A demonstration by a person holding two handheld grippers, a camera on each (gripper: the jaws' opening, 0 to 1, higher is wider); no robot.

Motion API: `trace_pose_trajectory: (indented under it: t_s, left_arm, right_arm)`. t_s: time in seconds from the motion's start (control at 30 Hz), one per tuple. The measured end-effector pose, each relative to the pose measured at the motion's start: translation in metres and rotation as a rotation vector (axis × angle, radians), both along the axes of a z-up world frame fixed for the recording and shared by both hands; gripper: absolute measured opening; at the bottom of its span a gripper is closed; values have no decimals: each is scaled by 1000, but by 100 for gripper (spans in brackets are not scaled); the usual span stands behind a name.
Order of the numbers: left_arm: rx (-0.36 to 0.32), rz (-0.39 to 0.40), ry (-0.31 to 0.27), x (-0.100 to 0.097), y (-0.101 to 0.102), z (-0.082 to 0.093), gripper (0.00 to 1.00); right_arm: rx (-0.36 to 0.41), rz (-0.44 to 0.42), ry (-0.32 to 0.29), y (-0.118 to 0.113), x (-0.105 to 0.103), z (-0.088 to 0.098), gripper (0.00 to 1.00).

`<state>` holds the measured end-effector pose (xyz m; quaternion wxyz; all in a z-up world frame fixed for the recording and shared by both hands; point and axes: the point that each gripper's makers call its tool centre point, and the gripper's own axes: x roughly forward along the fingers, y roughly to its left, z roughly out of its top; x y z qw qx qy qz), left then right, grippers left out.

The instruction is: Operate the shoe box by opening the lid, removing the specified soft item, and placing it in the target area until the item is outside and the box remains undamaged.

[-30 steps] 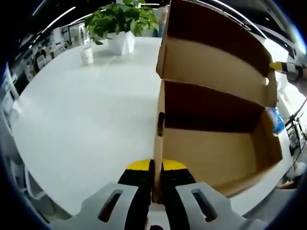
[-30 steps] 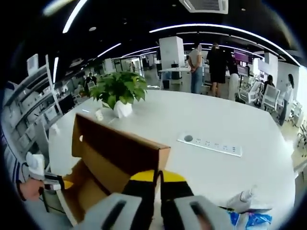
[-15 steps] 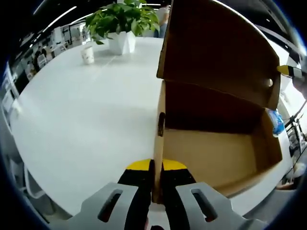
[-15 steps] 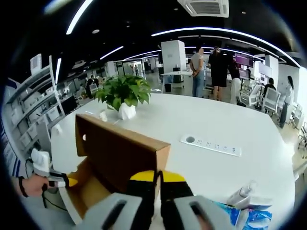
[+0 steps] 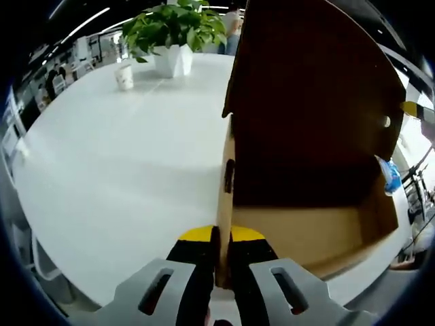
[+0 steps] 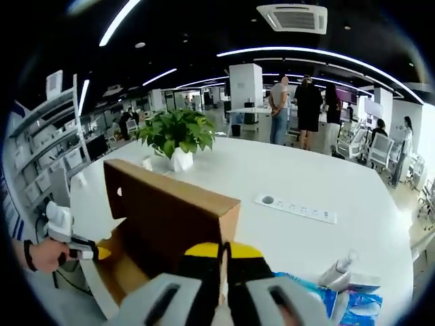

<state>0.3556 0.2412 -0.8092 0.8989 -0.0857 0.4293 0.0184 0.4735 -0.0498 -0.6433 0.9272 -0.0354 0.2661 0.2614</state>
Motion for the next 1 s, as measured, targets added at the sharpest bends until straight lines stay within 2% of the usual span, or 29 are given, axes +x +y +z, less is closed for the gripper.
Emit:
trace_pose_trajectory:
  t_s: [0.27, 0.5, 1.0]
  left_arm:
    - [-7, -3, -1, 0, 0, 0, 4]
    - [-14, 1, -5, 1, 1, -1, 4]
    - [-20, 4, -11, 1, 1, -1, 4]
  right_arm:
    - [-2, -32, -42, -1, -9, -1, 0]
    - [-4, -28, -51, -3, -14, -2, 0]
    - [-22, -21, -75, -3, -37, -7, 0]
